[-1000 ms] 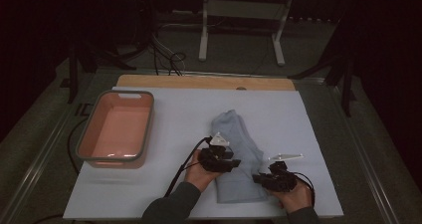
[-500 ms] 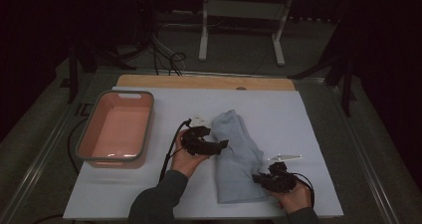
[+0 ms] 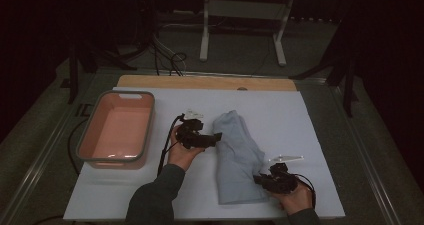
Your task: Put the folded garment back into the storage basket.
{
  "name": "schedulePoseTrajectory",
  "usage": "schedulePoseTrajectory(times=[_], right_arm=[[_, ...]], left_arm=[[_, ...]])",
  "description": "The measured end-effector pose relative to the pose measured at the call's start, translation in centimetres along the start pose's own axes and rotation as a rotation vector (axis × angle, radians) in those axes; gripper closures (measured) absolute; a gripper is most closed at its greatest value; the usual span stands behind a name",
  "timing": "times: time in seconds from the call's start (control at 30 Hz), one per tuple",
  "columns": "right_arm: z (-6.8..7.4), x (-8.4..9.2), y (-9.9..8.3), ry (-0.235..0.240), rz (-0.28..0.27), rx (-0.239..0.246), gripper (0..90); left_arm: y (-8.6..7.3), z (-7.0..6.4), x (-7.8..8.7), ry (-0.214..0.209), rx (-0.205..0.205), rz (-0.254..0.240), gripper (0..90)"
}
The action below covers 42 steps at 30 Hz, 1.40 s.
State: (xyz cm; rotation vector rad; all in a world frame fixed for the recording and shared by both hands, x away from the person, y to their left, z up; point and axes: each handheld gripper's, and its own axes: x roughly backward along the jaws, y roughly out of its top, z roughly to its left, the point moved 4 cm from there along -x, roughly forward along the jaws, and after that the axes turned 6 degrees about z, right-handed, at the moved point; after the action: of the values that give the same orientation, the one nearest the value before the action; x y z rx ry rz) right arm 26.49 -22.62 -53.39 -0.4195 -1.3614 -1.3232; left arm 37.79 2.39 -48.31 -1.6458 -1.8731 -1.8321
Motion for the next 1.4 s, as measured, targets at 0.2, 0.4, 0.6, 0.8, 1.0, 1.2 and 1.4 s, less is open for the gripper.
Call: schedulePoseTrajectory(times=[0.2,0.4,0.6,0.8,1.0,1.2,1.4], right_arm=[[0.0,0.0,0.0,-0.004,-0.003,0.003,79.5],[0.1,0.0,0.0,-0.011,-0.007,0.003,79.5],[0.1,0.0,0.0,-0.008,-0.008,0.002,79.4],[0.1,0.0,-0.1,-0.006,-0.008,0.001,79.3],[0.1,0.0,-0.1,-0.007,-0.009,0.004,79.3],[0.1,0.0,0.0,-0.006,-0.008,0.001,79.3],[0.1,0.0,0.0,-0.007,-0.007,0.0,79.2]], left_arm=[[0.0,0.8,-0.9,0.039,-0.006,-0.002,17.3],[-0.1,1.3,-1.7,0.06,0.007,0.012,17.4],[-0.2,1.7,-2.8,0.066,0.032,0.036,18.2],[-0.4,1.8,-4.3,0.067,0.051,0.072,20.9],[-0.7,1.2,-5.9,0.057,0.061,0.106,21.1],[-0.9,1.1,-7.4,0.05,0.083,0.124,21.0],[-0.9,0.8,-8.6,0.044,0.093,0.141,21.2]])
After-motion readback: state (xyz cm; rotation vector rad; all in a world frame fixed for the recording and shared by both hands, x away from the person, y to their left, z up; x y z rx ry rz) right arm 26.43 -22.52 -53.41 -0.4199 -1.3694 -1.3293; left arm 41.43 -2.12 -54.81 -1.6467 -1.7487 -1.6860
